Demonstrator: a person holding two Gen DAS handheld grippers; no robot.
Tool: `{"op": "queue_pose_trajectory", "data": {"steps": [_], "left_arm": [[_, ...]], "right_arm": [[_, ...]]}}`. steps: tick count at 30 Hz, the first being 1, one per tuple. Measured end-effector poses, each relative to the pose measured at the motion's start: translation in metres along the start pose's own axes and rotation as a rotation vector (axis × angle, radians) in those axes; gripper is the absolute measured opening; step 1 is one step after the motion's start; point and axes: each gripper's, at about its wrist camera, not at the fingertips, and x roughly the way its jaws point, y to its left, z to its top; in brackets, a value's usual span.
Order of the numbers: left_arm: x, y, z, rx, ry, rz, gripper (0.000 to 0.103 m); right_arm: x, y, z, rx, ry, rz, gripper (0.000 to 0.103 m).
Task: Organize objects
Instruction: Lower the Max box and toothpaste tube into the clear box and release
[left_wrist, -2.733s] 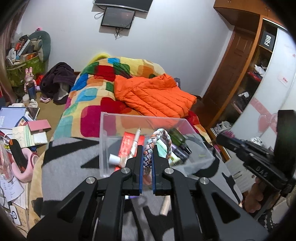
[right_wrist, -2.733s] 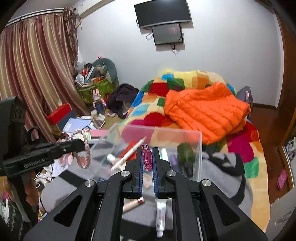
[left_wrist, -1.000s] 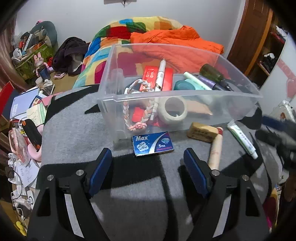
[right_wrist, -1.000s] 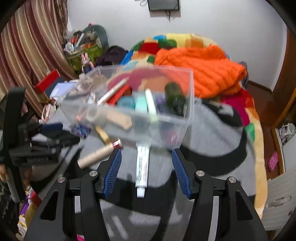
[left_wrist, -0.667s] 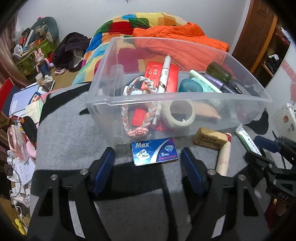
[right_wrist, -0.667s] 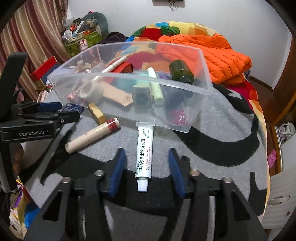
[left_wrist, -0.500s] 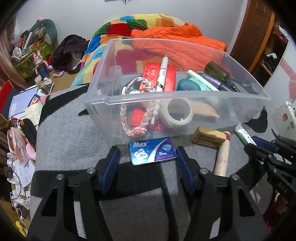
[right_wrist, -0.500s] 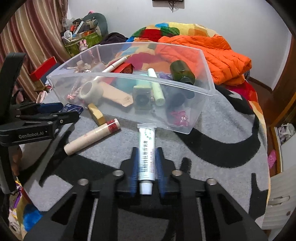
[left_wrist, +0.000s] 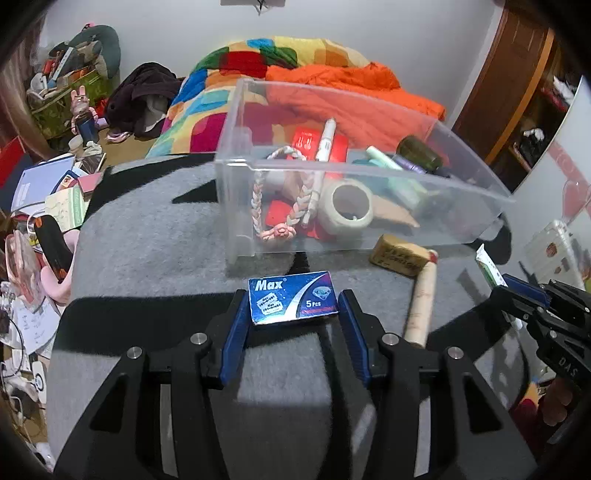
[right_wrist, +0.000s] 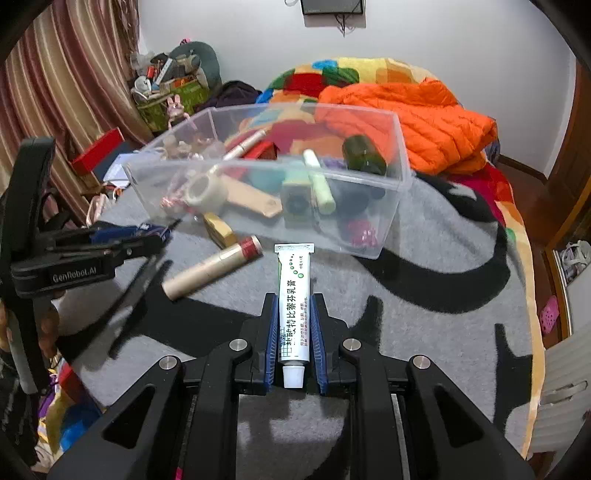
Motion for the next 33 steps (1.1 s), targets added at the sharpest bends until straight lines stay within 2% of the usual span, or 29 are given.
{"op": "queue_pose_trajectory", "data": {"steps": [10,18,24,33], "left_arm": [[-0.05,-0.01,0.012,0.019,-0.135,-0.01,0.048],[-0.072,-0.021,0.04,0.048,-0.223,-0.02,0.048],[-0.066,-0.028,0.06,0.063,-0.233,-0.03,0.048],[-0.031,-0.033,0.083,0.053,-0.176,-0.062,0.048]], "right_arm": [[-0.033,0.0,0.025,0.014,-0.109,0.019,0.015],[-0.043,-0.006,0.053,0.029,-0.185,0.003,0.015],[-0.034,-0.013,0.072,0.047,-0.188,-0.015,0.015],[-0.009,-0.018,0.095,0.053,-0.166,-0.04,0.015]]}}
